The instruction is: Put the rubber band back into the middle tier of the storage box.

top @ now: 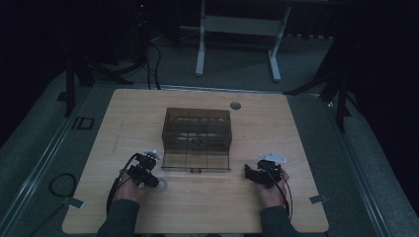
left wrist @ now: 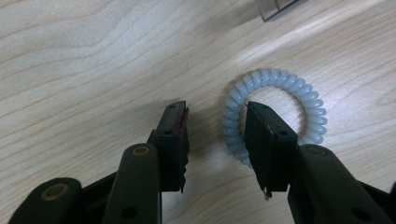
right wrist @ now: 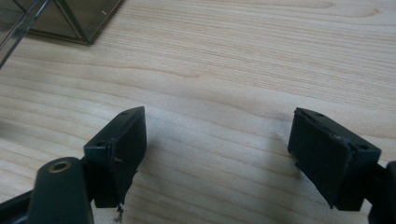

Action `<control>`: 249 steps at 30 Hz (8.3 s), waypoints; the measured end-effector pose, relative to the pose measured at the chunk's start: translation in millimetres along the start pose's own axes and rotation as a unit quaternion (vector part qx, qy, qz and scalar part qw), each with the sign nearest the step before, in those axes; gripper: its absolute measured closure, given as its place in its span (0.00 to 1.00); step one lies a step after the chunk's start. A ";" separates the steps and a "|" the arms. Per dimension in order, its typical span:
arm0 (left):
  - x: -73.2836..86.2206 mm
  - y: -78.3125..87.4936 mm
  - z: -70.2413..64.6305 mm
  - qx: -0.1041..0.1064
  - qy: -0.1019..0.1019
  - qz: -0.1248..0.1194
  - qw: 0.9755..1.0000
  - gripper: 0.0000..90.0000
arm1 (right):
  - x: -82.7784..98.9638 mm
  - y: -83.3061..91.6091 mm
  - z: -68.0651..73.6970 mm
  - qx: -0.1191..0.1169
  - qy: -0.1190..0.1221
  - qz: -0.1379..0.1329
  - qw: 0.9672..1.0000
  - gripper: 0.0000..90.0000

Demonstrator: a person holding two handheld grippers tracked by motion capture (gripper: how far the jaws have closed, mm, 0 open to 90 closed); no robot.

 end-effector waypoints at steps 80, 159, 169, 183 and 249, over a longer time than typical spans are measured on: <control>-18.7 72.6 6.9 0.025 -0.074 -0.018 0.997 0.91 | -4.9 -5.1 1.1 -0.009 0.009 -0.002 1.000 0.22; -74.8 70.1 -11.8 0.055 -0.101 -0.070 0.991 0.91 | -5.1 -5.3 1.2 -0.010 0.010 -0.002 1.000 0.22; -81.7 63.0 -15.9 0.056 -0.104 -0.066 0.991 0.91 | -5.1 -5.3 1.3 -0.010 0.009 -0.002 1.000 0.22; -87.9 56.3 -18.9 0.055 -0.108 -0.062 0.991 0.91 | -5.1 -5.4 1.0 -0.010 0.011 -0.002 1.000 0.22; -90.9 30.3 -15.7 0.025 -0.112 -0.024 0.993 0.91 | -5.2 -5.5 1.2 -0.011 0.011 -0.003 1.000 0.22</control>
Point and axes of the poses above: each handheld gripper's, and its own axes: y roughly backward along the jaws, x roughly out of its underside, z roughly to its left, the point moved 1 cm from there along -y, roughly forward along the jaws, and after that the axes turned 9 degrees about x, right-handed, at the moved point
